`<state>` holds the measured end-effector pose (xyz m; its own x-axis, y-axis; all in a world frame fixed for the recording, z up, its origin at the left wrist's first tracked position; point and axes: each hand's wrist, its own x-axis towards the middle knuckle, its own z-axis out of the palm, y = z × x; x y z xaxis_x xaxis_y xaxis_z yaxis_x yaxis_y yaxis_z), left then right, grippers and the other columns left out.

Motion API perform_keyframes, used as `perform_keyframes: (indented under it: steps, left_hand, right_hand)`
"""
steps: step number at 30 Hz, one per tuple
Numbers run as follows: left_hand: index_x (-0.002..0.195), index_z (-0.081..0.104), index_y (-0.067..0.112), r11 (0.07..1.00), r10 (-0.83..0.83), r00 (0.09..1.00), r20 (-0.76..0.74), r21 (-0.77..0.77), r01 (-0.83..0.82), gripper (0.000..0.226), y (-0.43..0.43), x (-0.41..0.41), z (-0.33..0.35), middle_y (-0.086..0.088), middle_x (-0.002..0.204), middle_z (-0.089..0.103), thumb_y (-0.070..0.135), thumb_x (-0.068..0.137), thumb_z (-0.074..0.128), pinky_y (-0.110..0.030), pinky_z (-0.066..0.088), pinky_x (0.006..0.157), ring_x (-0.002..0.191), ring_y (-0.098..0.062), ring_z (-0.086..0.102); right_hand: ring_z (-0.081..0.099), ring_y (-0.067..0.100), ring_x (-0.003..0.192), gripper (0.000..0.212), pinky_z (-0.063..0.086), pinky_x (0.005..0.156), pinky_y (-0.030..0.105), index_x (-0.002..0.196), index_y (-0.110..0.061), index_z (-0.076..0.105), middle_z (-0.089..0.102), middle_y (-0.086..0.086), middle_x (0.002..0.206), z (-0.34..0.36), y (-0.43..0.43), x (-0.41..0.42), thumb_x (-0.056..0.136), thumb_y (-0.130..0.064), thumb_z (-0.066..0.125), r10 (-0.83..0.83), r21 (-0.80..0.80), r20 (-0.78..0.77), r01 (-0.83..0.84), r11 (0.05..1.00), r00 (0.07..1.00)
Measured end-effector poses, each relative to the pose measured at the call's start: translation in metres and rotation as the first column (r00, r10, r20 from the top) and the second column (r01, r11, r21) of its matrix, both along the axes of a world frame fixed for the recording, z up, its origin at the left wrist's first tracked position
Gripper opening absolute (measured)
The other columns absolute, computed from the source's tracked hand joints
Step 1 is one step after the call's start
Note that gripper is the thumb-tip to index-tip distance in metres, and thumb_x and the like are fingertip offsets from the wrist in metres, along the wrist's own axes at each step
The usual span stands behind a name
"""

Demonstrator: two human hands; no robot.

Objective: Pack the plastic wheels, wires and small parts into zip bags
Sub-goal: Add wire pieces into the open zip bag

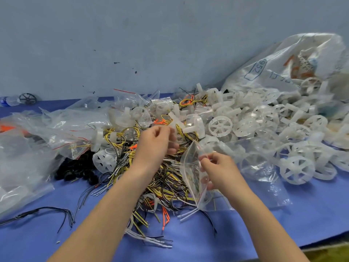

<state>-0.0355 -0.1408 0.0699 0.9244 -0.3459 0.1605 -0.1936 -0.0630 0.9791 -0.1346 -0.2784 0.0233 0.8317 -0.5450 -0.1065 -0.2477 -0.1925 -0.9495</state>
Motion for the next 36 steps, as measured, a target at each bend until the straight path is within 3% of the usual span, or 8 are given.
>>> perform_keyframes:
  steps: [5, 11, 15, 19, 26, 31, 34, 36]
  left_hand:
    - [0.125, 0.059, 0.013, 0.81, 0.048, 0.961, 0.271, 0.553, -0.197, 0.03, -0.042, 0.078, -0.009, -0.004, 0.12, 0.062, 0.015, 0.1, 0.044, -0.033, 0.048, 0.078, 0.096, -0.02, 0.058]
    - [0.134, 0.053, 0.011, 0.627, -0.129, 0.942, 0.309, 0.761, -0.164, 0.036, -0.059, 0.118, -0.034, -0.011, 0.13, 0.06, 0.015, 0.099, 0.046, -0.042, 0.048, 0.097, 0.113, -0.029, 0.058]
    - [0.113, 0.064, 0.011, 0.638, -0.089, 0.937, 0.337, 0.742, -0.206, 0.024, -0.061, 0.125, -0.04, -0.009, 0.11, 0.066, 0.024, 0.098, 0.05, -0.041, 0.053, 0.085, 0.092, -0.025, 0.061]
    - [0.122, 0.055, 0.008, 0.657, -0.175, 0.952, 0.25, 0.75, -0.076, 0.03, -0.054, 0.127, -0.043, -0.006, 0.115, 0.06, 0.019, 0.094, 0.058, -0.033, 0.045, 0.084, 0.097, -0.02, 0.055]
    - [0.119, 0.053, 0.009, 0.689, -0.111, 0.948, 0.298, 0.71, -0.142, 0.027, -0.05, 0.12, -0.043, -0.006, 0.108, 0.06, 0.026, 0.099, 0.047, -0.034, 0.046, 0.075, 0.092, -0.022, 0.057]
    - [0.094, 0.061, 0.013, 0.839, 0.034, 0.939, 0.341, 0.502, -0.212, 0.032, -0.023, 0.093, -0.018, -0.006, 0.085, 0.066, 0.036, 0.101, 0.039, -0.034, 0.046, 0.061, 0.071, -0.02, 0.059]
    - [0.09, 0.066, 0.014, 0.972, 0.12, 0.989, 0.085, 0.193, -0.135, 0.04, 0.011, 0.061, -0.005, -0.003, 0.077, 0.068, 0.038, 0.102, 0.037, -0.032, 0.047, 0.055, 0.058, -0.01, 0.059]
    - [0.094, 0.068, 0.011, 0.999, 0.009, 0.995, -0.095, 0.043, -0.005, 0.04, 0.034, 0.036, 0.001, 0.001, 0.074, 0.07, 0.038, 0.103, 0.039, -0.023, 0.046, 0.048, 0.056, -0.007, 0.059]
  right_hand:
    - [0.063, 0.014, 0.053, 0.014, 0.06, 0.059, 0.038, 0.088, -0.029, 0.067, 0.072, -0.004, 0.079, 0.0, -0.001, 0.004, 0.092, -0.026, 0.053, 0.0, -0.027, 0.025, 0.001, 1.0, 1.0]
    - [0.059, 0.01, 0.051, 0.021, 0.055, 0.049, 0.029, 0.077, -0.019, 0.07, 0.07, 0.002, 0.069, 0.0, -0.009, 0.005, 0.09, -0.029, 0.057, -0.016, -0.007, 0.047, 0.017, 1.0, 0.999]
    - [0.058, 0.007, 0.044, 0.021, 0.06, 0.054, 0.034, 0.078, -0.014, 0.07, 0.066, -0.001, 0.063, 0.0, -0.008, 0.007, 0.09, -0.026, 0.057, 0.009, -0.04, 0.037, -0.007, 0.999, 0.999]
    - [0.054, 0.006, 0.043, 0.024, 0.061, 0.054, 0.034, 0.082, -0.004, 0.069, 0.067, -0.002, 0.068, 0.0, -0.004, 0.008, 0.09, -0.022, 0.055, -0.002, 0.022, 0.024, 0.001, 1.0, 1.0]
    - [0.056, 0.011, 0.062, 0.017, 0.053, 0.051, 0.022, 0.102, -0.026, 0.071, 0.062, -0.003, 0.081, 0.004, -0.005, 0.002, 0.097, -0.027, 0.055, 0.063, 0.099, 0.034, -0.066, 0.993, 0.997]
    - [0.036, 0.018, 0.058, 0.039, 0.04, 0.047, 0.026, 0.109, 0.009, 0.058, 0.036, 0.007, 0.068, 0.007, -0.009, 0.002, 0.094, -0.026, 0.055, 0.056, 0.001, 0.003, -0.056, 0.998, 0.998]
    - [0.038, 0.018, 0.056, 0.04, 0.038, 0.049, 0.029, 0.11, 0.008, 0.057, 0.038, 0.006, 0.065, 0.008, -0.009, 0.004, 0.094, -0.028, 0.053, 0.068, -0.042, 0.005, -0.068, 0.997, 0.998]
    - [0.037, 0.017, 0.056, 0.037, 0.037, 0.051, 0.03, 0.107, 0.008, 0.058, 0.039, 0.005, 0.063, 0.008, -0.007, 0.005, 0.095, -0.027, 0.052, 0.065, -0.074, 0.014, -0.064, 0.995, 0.998]
